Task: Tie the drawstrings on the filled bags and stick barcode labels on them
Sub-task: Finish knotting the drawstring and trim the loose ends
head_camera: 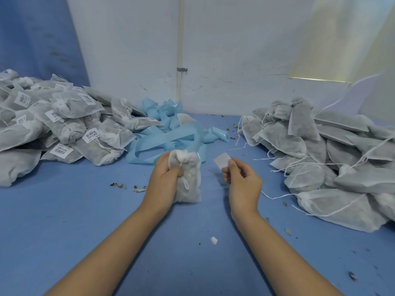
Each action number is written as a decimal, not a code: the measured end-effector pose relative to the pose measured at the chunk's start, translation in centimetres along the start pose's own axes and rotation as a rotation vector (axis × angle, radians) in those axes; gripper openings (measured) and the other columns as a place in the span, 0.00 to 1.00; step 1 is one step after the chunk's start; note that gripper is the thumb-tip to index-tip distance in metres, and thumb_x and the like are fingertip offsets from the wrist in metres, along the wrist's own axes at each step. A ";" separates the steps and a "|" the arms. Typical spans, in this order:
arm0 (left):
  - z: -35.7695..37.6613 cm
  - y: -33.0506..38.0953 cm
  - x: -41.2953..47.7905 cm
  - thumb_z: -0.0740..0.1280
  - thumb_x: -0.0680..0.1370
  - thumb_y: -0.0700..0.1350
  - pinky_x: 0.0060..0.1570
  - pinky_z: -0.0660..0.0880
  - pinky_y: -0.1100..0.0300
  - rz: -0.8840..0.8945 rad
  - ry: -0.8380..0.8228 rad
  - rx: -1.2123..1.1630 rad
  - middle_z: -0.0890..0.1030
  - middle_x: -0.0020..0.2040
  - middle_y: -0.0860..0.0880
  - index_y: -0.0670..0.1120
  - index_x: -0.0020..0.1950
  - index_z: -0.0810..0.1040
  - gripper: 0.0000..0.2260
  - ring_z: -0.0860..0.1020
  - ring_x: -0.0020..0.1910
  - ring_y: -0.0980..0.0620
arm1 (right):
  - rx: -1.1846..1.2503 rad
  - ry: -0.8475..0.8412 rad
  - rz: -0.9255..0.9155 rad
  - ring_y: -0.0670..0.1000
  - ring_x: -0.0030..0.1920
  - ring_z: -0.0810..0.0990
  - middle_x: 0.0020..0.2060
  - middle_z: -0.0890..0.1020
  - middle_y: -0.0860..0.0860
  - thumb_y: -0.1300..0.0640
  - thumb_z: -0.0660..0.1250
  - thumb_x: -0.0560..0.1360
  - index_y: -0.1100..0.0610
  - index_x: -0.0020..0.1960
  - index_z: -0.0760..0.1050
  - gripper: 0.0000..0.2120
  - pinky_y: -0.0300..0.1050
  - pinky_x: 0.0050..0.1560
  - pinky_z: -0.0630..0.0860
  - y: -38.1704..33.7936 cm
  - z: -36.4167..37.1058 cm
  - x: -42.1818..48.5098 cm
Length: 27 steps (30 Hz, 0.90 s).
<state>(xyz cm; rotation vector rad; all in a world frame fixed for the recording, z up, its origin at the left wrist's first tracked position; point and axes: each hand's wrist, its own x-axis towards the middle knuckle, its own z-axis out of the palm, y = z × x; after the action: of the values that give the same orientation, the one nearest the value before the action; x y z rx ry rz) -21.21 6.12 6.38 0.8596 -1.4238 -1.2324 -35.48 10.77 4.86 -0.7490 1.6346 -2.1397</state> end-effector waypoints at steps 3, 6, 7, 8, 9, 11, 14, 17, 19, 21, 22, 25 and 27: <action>0.6 0.8 0.0 0.62 0.76 0.33 0.42 0.75 0.67 -0.035 0.045 -0.220 0.83 0.45 0.56 0.52 0.50 0.78 0.14 0.81 0.45 0.58 | -0.039 -0.076 -0.104 0.41 0.42 0.82 0.39 0.85 0.45 0.60 0.66 0.77 0.51 0.48 0.82 0.07 0.36 0.49 0.77 -0.8 0.3 -1.0; 1.1 1.4 0.0 0.65 0.77 0.36 0.46 0.78 0.65 -0.009 0.109 -0.319 0.84 0.48 0.55 0.52 0.54 0.77 0.12 0.82 0.48 0.57 | -0.117 -0.145 -0.264 0.37 0.49 0.81 0.47 0.84 0.40 0.60 0.68 0.76 0.50 0.51 0.83 0.08 0.33 0.53 0.74 -1.4 0.5 -2.2; 1.3 1.4 -0.1 0.65 0.77 0.36 0.48 0.78 0.65 0.007 0.139 -0.320 0.83 0.49 0.55 0.52 0.54 0.76 0.12 0.82 0.49 0.57 | -0.167 -0.148 -0.351 0.37 0.50 0.80 0.48 0.84 0.39 0.60 0.69 0.76 0.51 0.53 0.83 0.09 0.32 0.54 0.73 -1.5 0.6 -2.5; 1.4 1.5 -0.1 0.65 0.77 0.36 0.48 0.77 0.65 0.026 0.169 -0.309 0.83 0.50 0.55 0.52 0.55 0.75 0.12 0.81 0.49 0.58 | -0.215 -0.144 -0.448 0.37 0.51 0.80 0.48 0.83 0.39 0.61 0.70 0.75 0.53 0.54 0.83 0.09 0.31 0.55 0.72 -1.5 0.7 -2.7; 1.5 1.6 -0.2 0.66 0.77 0.36 0.48 0.77 0.66 0.049 0.199 -0.288 0.82 0.51 0.54 0.52 0.56 0.75 0.12 0.81 0.49 0.59 | -0.249 -0.140 -0.537 0.38 0.51 0.79 0.49 0.83 0.40 0.61 0.70 0.75 0.55 0.54 0.83 0.09 0.31 0.55 0.72 -1.5 0.7 -2.9; 1.6 1.7 -0.3 0.66 0.77 0.37 0.48 0.76 0.68 0.092 0.256 -0.231 0.81 0.52 0.53 0.50 0.58 0.74 0.13 0.80 0.48 0.61 | -0.292 -0.145 -0.658 0.40 0.50 0.79 0.49 0.83 0.42 0.61 0.70 0.74 0.57 0.54 0.83 0.10 0.34 0.55 0.74 -1.5 0.9 -3.1; 1.7 1.9 -0.3 0.67 0.76 0.37 0.53 0.76 0.62 0.116 0.313 -0.172 0.81 0.54 0.50 0.47 0.59 0.74 0.13 0.80 0.51 0.56 | -0.350 -0.157 -0.769 0.45 0.48 0.81 0.48 0.84 0.45 0.58 0.69 0.74 0.57 0.53 0.83 0.09 0.46 0.52 0.78 -1.3 1.1 -3.2; 1.7 2.1 -0.4 0.68 0.76 0.38 0.55 0.77 0.56 0.114 0.345 -0.156 0.81 0.54 0.48 0.47 0.57 0.75 0.11 0.80 0.52 0.54 | -0.387 -0.164 -0.859 0.48 0.45 0.80 0.47 0.85 0.46 0.55 0.68 0.74 0.54 0.53 0.83 0.10 0.51 0.47 0.78 -1.0 1.2 -3.3; 1.6 2.1 -0.4 0.68 0.77 0.38 0.56 0.77 0.54 0.119 0.362 -0.158 0.81 0.54 0.47 0.46 0.57 0.74 0.10 0.80 0.52 0.52 | -0.408 -0.169 -0.896 0.49 0.44 0.80 0.47 0.85 0.46 0.56 0.69 0.74 0.53 0.53 0.83 0.09 0.52 0.45 0.78 -0.9 1.2 -3.3; 1.6 2.1 -0.4 0.68 0.77 0.38 0.56 0.77 0.54 0.125 0.369 -0.166 0.81 0.54 0.45 0.45 0.57 0.74 0.10 0.80 0.52 0.50 | -0.433 -0.164 -0.920 0.51 0.43 0.80 0.47 0.85 0.46 0.57 0.70 0.73 0.53 0.52 0.84 0.08 0.52 0.45 0.78 -0.8 1.3 -3.3; 1.6 2.1 -0.3 0.67 0.77 0.38 0.55 0.77 0.56 0.129 0.372 -0.169 0.80 0.54 0.44 0.44 0.58 0.74 0.10 0.80 0.52 0.51 | -0.450 -0.160 -0.934 0.52 0.43 0.81 0.47 0.85 0.46 0.56 0.69 0.74 0.54 0.51 0.84 0.08 0.52 0.44 0.78 -0.8 1.3 -3.3; 1.6 2.1 -0.3 0.67 0.77 0.38 0.49 0.76 0.64 0.137 0.373 -0.184 0.81 0.52 0.46 0.43 0.58 0.75 0.10 0.79 0.46 0.57 | -0.493 -0.167 -0.957 0.53 0.42 0.80 0.44 0.85 0.46 0.54 0.67 0.74 0.54 0.48 0.85 0.09 0.51 0.42 0.78 -0.8 1.4 -3.4; 1.6 2.0 -0.3 0.67 0.77 0.39 0.44 0.76 0.68 0.137 0.362 -0.204 0.80 0.49 0.49 0.43 0.57 0.75 0.09 0.79 0.42 0.60 | -0.520 -0.180 -0.959 0.54 0.40 0.79 0.41 0.84 0.47 0.53 0.67 0.73 0.53 0.47 0.85 0.09 0.51 0.39 0.77 -0.8 1.4 -3.4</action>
<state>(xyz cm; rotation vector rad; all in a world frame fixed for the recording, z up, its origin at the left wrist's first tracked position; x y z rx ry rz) -22.49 7.19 8.35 0.7840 -1.0305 -1.0358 -31.84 11.82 5.23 -2.1707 1.9788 -2.0295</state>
